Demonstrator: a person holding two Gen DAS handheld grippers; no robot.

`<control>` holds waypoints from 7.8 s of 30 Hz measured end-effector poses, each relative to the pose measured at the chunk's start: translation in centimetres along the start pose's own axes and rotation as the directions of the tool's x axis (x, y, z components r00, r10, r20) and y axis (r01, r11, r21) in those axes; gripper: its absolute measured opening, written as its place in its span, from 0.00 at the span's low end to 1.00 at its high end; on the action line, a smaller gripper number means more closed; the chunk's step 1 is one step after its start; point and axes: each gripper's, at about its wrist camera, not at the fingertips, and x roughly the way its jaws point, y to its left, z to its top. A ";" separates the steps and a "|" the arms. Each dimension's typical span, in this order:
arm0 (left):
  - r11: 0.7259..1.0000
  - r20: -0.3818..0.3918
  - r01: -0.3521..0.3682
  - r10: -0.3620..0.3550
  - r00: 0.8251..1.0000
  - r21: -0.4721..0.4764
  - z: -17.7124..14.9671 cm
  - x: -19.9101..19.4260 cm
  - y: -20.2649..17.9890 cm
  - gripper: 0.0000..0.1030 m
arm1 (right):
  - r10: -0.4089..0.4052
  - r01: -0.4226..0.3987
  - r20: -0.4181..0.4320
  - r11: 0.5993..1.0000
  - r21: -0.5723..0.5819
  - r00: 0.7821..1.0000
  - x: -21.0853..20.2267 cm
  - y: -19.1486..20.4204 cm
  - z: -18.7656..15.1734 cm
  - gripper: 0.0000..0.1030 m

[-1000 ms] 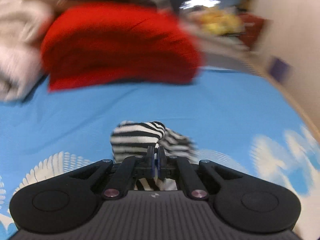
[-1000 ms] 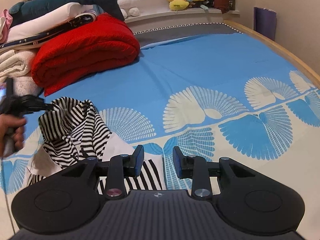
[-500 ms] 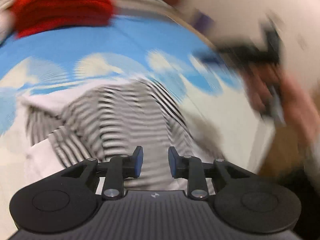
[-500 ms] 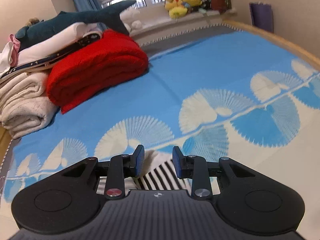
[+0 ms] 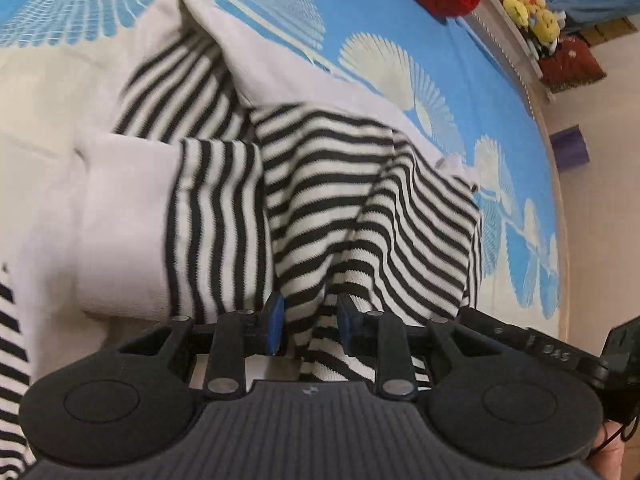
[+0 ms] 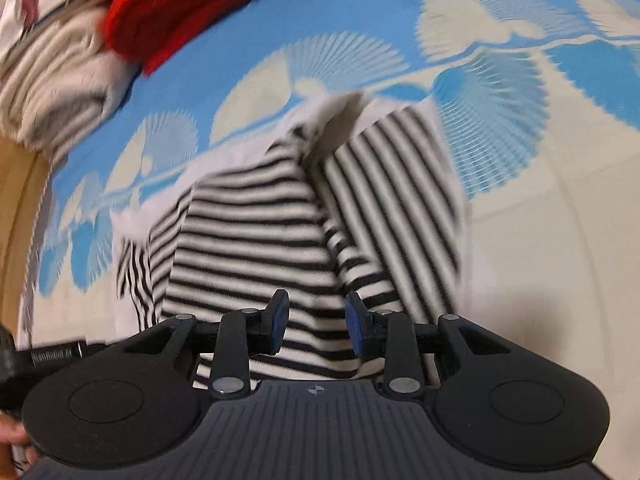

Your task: Fold small clothes

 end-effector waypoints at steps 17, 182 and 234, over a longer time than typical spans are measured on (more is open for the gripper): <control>0.997 0.252 0.053 -0.064 0.965 0.053 2.2 -6.7 -1.6 0.01 | 0.176 -0.179 0.127 0.984 0.015 0.976 -0.9 0.7 0.9 0.01; 0.965 0.410 -0.115 0.008 0.912 0.235 -27.9 -31.5 4.5 0.09 | 0.126 -0.159 0.444 0.987 0.039 0.887 -26.2 -8.1 -26.0 0.06; 0.830 0.321 -0.378 0.257 0.912 0.410 -6.2 -8.6 6.0 0.69 | -0.167 0.337 0.335 0.763 -0.552 0.927 -5.1 -3.6 -12.4 0.44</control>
